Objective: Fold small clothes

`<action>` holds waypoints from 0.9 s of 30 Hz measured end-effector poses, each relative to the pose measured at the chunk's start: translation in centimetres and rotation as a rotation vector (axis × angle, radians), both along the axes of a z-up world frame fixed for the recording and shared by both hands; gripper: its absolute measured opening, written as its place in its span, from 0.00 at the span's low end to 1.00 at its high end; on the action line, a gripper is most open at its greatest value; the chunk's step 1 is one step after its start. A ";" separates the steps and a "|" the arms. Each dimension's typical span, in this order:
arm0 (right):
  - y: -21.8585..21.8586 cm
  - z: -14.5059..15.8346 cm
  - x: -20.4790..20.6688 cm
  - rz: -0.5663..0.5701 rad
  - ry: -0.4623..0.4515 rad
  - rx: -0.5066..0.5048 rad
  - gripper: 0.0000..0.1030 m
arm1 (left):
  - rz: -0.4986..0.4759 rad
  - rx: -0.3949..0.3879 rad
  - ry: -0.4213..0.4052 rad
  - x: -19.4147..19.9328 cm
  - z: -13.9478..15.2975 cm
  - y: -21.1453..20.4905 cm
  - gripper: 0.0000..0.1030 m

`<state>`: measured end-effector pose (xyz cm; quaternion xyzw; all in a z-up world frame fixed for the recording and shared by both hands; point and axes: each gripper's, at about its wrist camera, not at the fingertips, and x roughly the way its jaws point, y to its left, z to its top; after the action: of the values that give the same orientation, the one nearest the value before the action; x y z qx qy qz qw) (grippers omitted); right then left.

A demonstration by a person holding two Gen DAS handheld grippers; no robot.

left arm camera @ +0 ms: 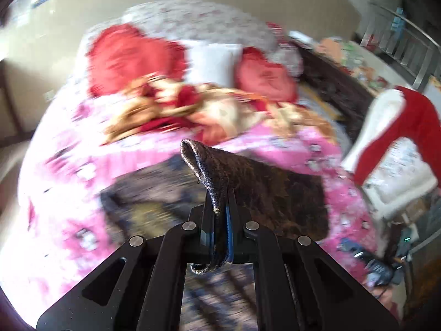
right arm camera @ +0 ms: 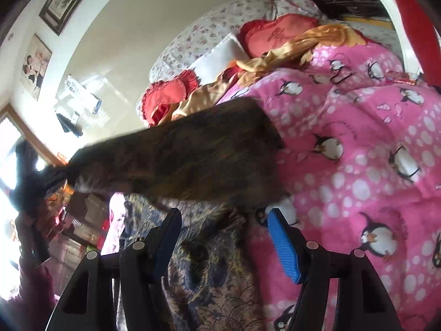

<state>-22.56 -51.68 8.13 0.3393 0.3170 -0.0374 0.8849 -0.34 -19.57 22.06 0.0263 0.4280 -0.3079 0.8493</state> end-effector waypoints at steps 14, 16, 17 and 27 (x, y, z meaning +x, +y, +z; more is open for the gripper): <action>-2.3 0.0 10.7 -0.002 0.158 -0.147 0.65 | 0.182 0.043 0.209 2.6 -12.0 7.8 0.05; -3.1 -1.0 12.3 0.022 0.183 -0.110 0.35 | 0.182 0.044 0.207 2.9 -12.2 8.0 0.05; -3.2 -1.1 12.8 0.036 0.181 -0.101 0.20 | 0.186 0.044 0.211 3.0 -12.3 8.2 0.05; -6.3 -2.5 17.6 -0.024 0.207 -0.066 0.07 | 0.203 0.095 0.246 3.4 -15.0 7.4 0.05</action>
<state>-4.94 -57.95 5.60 0.3081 0.4012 -0.0935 0.8575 3.02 -12.16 7.07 -0.0147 0.5431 -0.2010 0.8151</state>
